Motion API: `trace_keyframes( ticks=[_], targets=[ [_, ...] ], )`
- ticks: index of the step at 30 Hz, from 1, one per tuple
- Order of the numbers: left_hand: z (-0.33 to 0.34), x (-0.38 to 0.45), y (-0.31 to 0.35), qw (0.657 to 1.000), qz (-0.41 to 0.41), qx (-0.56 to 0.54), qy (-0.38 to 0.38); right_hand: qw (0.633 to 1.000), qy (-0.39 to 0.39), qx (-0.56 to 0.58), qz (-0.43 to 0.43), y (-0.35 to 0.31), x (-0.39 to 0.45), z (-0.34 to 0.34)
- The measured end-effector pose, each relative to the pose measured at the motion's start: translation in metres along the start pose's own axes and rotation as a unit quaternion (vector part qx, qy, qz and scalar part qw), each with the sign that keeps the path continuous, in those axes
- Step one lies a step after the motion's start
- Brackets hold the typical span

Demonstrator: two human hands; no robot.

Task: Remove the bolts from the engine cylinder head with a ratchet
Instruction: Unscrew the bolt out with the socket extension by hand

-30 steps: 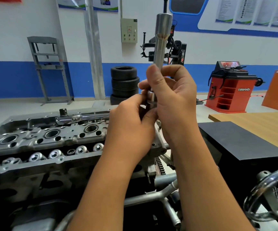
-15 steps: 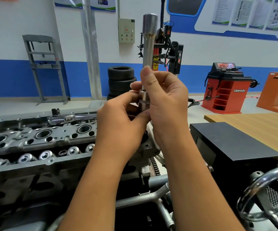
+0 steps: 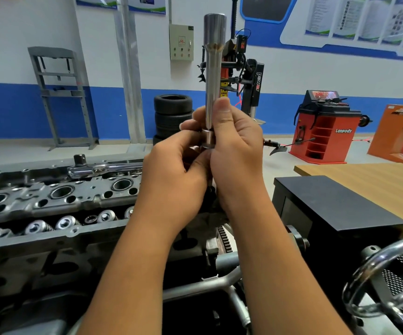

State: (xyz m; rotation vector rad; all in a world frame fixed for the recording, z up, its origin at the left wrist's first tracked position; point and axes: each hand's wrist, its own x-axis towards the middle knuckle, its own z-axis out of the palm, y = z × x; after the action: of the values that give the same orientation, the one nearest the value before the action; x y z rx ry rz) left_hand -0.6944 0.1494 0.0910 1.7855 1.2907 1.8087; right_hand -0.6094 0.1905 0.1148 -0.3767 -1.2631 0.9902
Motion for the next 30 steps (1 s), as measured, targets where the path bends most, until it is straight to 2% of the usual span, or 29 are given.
trace_keyframes(
  ticks=[4,7,10,14,20,26,30],
  targets=[
    [0.0010,-0.0007,0.0013,1.000,-0.002,0.006,0.008,0.999,0.007,0.034,-0.004,-0.0019,-0.0033,-0.0030],
    [0.0001,-0.0009,0.0034,0.999,0.001,0.008,-0.033,0.998,0.030,0.042,-0.019,0.0002,-0.0026,-0.0039],
    [-0.0034,-0.0001,0.0045,0.998,-0.001,-0.004,-0.064,0.999,0.019,0.040,-0.029,0.0024,-0.0010,-0.0031],
    [-0.0022,-0.0015,0.0029,0.998,-0.015,-0.034,-0.041,0.998,-0.012,0.060,-0.003,0.0021,-0.0012,-0.0016],
    [0.0008,-0.0005,-0.0017,1.000,-0.003,0.000,0.006,0.997,-0.002,0.078,0.012,-0.0021,-0.0030,-0.0002],
    [-0.0052,-0.0002,-0.0006,0.994,-0.028,-0.080,-0.073,0.999,-0.008,0.038,-0.002,-0.0024,-0.0002,-0.0011],
    [-0.0064,-0.0006,-0.0012,0.995,-0.038,-0.074,-0.045,0.999,-0.019,0.047,0.021,-0.0034,-0.0015,-0.0025]
  ],
)
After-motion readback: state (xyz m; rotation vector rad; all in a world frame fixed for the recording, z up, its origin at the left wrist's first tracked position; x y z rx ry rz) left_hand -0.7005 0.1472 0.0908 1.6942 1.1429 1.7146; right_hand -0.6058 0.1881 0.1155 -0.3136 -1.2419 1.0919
